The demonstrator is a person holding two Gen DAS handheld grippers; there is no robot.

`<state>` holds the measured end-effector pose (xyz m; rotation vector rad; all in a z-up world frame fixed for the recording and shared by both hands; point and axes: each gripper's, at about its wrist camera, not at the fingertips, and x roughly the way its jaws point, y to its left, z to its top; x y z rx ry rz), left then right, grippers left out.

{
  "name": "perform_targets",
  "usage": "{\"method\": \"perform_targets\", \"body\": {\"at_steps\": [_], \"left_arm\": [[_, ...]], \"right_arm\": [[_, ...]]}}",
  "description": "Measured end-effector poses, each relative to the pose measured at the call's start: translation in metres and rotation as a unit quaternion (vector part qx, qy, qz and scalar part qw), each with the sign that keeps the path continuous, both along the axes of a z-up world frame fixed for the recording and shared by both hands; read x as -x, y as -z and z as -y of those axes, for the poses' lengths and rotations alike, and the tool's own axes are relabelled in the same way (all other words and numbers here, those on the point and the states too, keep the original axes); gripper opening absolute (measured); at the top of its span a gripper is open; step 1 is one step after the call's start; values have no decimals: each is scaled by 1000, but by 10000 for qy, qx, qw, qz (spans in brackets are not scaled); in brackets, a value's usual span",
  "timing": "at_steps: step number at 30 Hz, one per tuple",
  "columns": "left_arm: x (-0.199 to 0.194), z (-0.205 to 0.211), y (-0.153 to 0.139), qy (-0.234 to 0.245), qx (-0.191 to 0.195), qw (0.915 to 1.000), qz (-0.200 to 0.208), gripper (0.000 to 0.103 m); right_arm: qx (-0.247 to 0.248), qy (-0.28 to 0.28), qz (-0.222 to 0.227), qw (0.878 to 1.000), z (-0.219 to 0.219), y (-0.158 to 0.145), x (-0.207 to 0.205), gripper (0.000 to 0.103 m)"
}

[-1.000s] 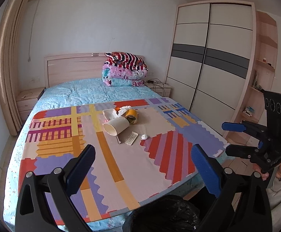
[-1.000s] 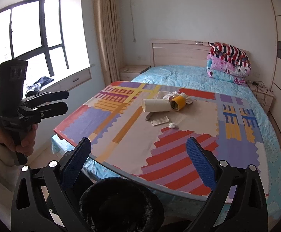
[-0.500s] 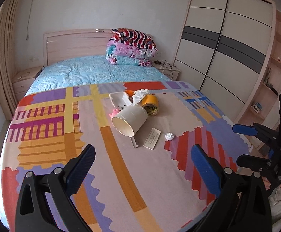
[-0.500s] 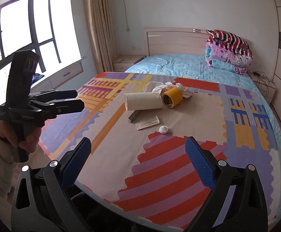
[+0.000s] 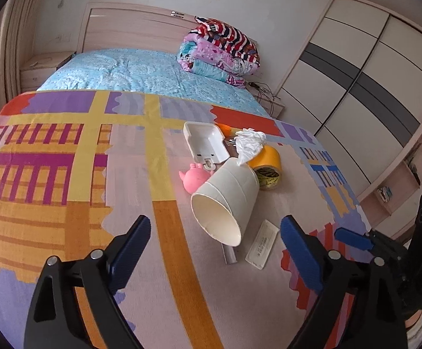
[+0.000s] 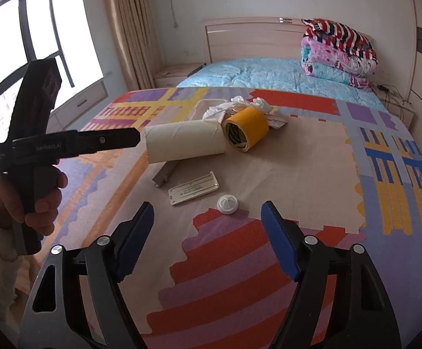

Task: Collect trash
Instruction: 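Grasp the white paper cup with the left tool while the right tool grasps the white cap, then carry the paper cup and white cap over the black-lined trash bin with both tools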

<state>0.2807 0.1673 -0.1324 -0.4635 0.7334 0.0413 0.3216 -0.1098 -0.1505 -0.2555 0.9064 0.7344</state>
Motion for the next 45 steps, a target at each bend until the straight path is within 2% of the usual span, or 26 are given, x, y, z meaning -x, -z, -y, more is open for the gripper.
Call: {"method": "perform_targets", "body": {"at_steps": [2, 5, 7, 9, 11, 14, 17, 18, 20, 22, 31, 45], "left_arm": [[-6, -6, 4, -40, 193, 9998, -11, 78], [-12, -10, 8, -133, 429, 9990, 4, 75], [-14, -13, 10, -159, 614, 9980, 64, 74], [-18, -14, 13, -193, 755, 9970, 37, 73], [-22, -16, 18, -235, 940, 9953, -26, 59], [-24, -14, 20, -232, 1096, 9937, -48, 45], [-23, -15, 22, -271, 1256, 9917, -70, 41], [-22, -15, 23, -304, 1265, 9915, -69, 41], [-18, -13, 20, -339, 1244, 9917, -21, 37], [-14, -11, 15, -236, 1286, 9913, 129, 33], [10, 3, -14, -138, 909, 9950, 378, 28], [79, 58, -71, 145, 170, 9968, 769, 29]], "right_arm": [[68, 30, -36, 10000, -3, 6, -5, 65], [149, 62, -47, 9999, -8, 12, -9, 56], [190, 86, -44, 9998, -10, 16, -13, 55], [278, 129, -65, 9995, -13, 21, -14, 44], [323, 150, -75, 9993, -14, 24, -15, 42], [392, 182, -102, 9990, -15, 27, -15, 36], [398, 173, -130, 9990, -16, 28, -14, 33], [372, 124, -144, 9991, -17, 28, -13, 27], [308, 34, -221, 9993, -16, 27, -12, 21], [321, 87, -188, 9993, -16, 27, -11, 21], [153, 212, -144, 9996, -10, 19, 1, 21], [-98, 5, 258, 9996, 11, -36, 54, 21]]}}
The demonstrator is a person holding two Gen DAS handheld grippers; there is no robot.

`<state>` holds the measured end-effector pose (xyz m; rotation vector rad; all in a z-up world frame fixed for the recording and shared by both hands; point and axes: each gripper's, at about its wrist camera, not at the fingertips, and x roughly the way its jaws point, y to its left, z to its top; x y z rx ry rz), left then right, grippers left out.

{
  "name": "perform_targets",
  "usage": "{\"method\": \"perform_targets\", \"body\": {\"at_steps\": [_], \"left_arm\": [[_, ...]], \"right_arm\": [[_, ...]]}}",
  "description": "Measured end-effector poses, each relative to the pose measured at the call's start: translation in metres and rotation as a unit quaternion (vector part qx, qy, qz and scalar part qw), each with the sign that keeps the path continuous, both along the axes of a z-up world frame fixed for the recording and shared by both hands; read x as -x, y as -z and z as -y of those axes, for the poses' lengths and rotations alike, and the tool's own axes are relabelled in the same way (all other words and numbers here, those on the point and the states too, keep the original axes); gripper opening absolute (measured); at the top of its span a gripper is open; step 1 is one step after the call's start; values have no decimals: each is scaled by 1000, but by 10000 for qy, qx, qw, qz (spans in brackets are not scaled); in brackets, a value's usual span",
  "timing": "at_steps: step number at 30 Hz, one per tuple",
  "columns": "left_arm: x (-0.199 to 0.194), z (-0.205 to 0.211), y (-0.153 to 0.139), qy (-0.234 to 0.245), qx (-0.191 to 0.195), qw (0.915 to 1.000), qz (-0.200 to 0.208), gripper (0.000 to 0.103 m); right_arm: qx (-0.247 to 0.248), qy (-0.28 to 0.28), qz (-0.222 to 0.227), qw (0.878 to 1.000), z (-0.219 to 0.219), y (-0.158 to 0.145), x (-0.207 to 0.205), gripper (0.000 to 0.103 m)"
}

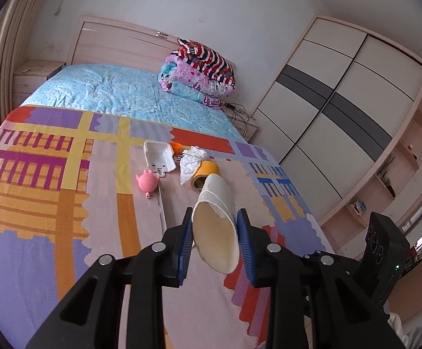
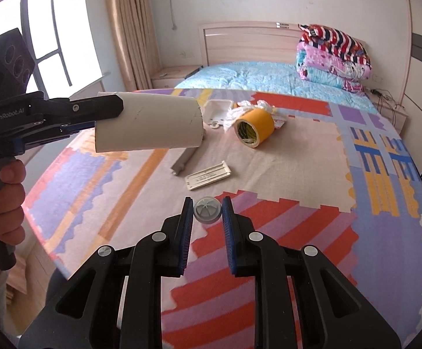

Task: Collect trash
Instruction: 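Carry the paper cup and white cap over the black-lined trash bin with both tools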

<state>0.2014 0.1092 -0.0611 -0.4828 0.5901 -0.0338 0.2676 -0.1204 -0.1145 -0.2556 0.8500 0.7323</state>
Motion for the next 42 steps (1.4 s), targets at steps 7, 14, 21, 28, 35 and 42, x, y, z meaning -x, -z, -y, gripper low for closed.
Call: {"method": "perform_targets", "body": {"at_steps": [7, 14, 21, 28, 35, 42], "left_arm": [[47, 32, -23, 120, -357, 9991, 207, 29], [101, 61, -24, 305, -518, 9979, 233, 29], [147, 80, -4, 375, -518, 9979, 49, 29], [180, 92, 22, 518, -454, 9971, -321, 29], [194, 101, 72, 747, -434, 9915, -974, 29], [188, 103, 138, 933, -30, 9813, -1685, 29]], "right_arm": [[5, -196, 290, 9994, 9, -24, 40, 21], [-86, -342, 320, 9989, 29, -33, 84, 21], [19, -582, 96, 9983, 48, -21, 119, 21], [273, -643, -239, 9973, 60, 11, 138, 21], [589, -793, -611, 9932, 65, 50, 154, 21], [813, -906, -1115, 9863, 65, 98, 164, 21]]}}
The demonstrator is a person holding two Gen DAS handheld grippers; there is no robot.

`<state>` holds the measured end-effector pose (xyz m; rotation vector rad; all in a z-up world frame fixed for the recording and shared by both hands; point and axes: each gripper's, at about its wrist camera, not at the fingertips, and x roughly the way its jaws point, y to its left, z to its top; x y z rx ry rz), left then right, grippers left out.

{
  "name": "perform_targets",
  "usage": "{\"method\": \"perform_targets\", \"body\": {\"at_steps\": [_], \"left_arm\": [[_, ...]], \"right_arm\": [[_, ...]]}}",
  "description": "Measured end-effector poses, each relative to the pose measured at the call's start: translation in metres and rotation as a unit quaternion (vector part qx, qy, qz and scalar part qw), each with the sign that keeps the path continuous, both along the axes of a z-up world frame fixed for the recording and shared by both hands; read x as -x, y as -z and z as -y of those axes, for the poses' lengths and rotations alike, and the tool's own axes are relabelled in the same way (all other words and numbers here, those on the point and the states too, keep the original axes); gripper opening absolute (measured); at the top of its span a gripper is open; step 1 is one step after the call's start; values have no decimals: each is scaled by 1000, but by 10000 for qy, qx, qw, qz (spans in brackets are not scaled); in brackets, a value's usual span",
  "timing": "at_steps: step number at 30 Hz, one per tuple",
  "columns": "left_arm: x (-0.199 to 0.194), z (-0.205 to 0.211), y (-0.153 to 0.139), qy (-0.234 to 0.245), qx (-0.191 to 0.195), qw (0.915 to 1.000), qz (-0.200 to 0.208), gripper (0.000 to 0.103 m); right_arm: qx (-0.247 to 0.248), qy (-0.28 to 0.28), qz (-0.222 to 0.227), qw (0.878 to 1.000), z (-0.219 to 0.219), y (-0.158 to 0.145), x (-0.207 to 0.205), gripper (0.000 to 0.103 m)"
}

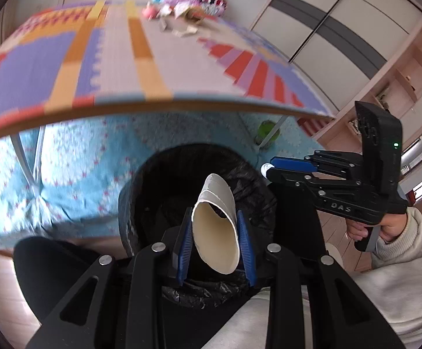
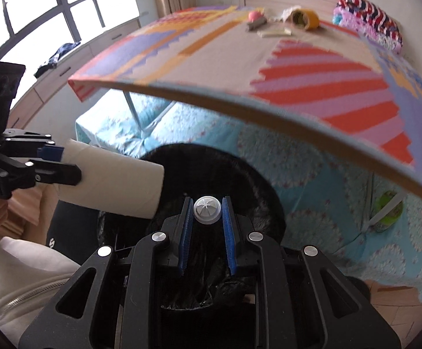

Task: Collect trash
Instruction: 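Carry the paper cup and white cap over the black-lined trash bin with both tools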

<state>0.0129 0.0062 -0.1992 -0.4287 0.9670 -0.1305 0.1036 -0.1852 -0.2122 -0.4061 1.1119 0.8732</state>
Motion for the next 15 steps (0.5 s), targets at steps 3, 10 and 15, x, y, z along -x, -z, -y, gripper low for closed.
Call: {"method": "perform_targets", "body": {"at_steps": [3, 10, 15], "left_arm": [[-4, 5, 10, 51, -60, 9999, -105, 29], [-19, 17, 48, 177, -273, 9975, -623, 29], [-23, 21, 70, 216, -259, 9953, -910, 29]], "right_arm": [[174, 5, -108, 9998, 0, 18, 2, 21], [401, 80, -444, 9982, 1, 49, 0, 21], [530, 85, -548, 9971, -2, 61, 1, 21]]}}
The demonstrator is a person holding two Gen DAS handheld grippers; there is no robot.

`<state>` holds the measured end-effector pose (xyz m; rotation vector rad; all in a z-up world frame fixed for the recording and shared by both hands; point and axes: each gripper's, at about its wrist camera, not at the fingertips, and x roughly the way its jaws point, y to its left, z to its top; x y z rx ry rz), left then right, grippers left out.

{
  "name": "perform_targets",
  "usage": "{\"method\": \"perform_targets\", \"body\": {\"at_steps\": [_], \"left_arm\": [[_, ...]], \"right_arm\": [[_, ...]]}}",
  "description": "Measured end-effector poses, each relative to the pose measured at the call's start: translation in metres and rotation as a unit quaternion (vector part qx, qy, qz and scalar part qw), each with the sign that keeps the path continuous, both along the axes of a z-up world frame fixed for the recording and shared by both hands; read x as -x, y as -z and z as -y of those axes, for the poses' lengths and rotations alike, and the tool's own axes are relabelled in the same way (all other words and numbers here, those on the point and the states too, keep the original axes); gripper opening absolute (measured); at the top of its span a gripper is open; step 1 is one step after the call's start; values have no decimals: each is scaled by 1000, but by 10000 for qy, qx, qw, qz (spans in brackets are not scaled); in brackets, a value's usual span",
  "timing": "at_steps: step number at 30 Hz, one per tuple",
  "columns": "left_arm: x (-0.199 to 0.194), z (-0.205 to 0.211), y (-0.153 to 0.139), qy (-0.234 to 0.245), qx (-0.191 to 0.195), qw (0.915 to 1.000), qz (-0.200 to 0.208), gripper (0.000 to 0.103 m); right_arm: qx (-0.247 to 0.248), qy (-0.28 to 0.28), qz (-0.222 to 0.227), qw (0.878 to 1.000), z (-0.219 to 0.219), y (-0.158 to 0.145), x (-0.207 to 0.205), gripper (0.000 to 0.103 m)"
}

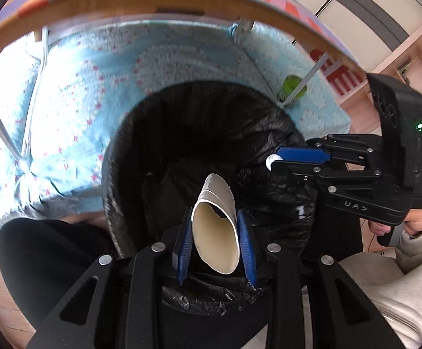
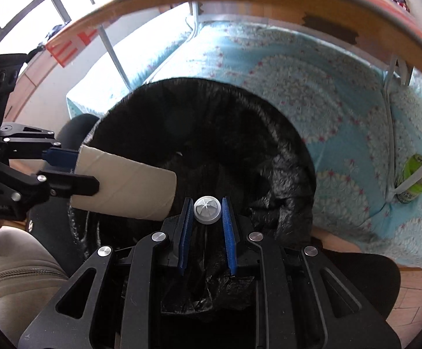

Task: Collect trash
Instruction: 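Carry the paper cup and white cap over the black-lined trash bin with both tools, then open both tools to drop the cup and cap into the bin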

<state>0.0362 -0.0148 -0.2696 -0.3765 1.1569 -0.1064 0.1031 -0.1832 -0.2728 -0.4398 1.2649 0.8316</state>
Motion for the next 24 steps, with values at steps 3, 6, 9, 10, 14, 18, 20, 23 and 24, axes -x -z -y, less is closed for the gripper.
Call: {"method": "perform_targets", "body": {"at_steps": [3, 6, 9, 10, 14, 18, 20, 23, 24], "left_arm": [[-1, 1, 8, -71, -66, 9999, -137, 29], [1, -1, 10, -99, -48, 9999, -134, 29], [0, 0, 9, -113, -76, 9999, -75, 30], [-1, 1, 9, -111, -121, 9998, -91, 30], [-3, 4, 7, -62, -141, 9998, -160, 41], [-3, 7, -1, -6, -149, 9999, -19, 53], [-2, 7, -6, -12, -132, 9999, 57, 53], [-1, 6, -17, -12, -127, 9997, 210, 53], [-1, 5, -21, -20, -139, 9996, 253, 53]], "right_arm": [[40, 15, -37, 10000, 0, 5, -2, 21], [42, 69, -49, 10000, 1, 7, -3, 21], [18, 87, -48, 9999, 1, 7, -3, 21], [18, 91, -47, 9999, 1, 7, -3, 21], [20, 92, -59, 9999, 1, 7, -4, 21], [15, 105, -74, 9999, 2, 5, -4, 30], [7, 91, -67, 9999, 1, 4, -4, 31], [-20, 73, -41, 10000, 1, 1, -3, 32], [-28, 77, -31, 10000, 0, -1, -3, 33]]}}
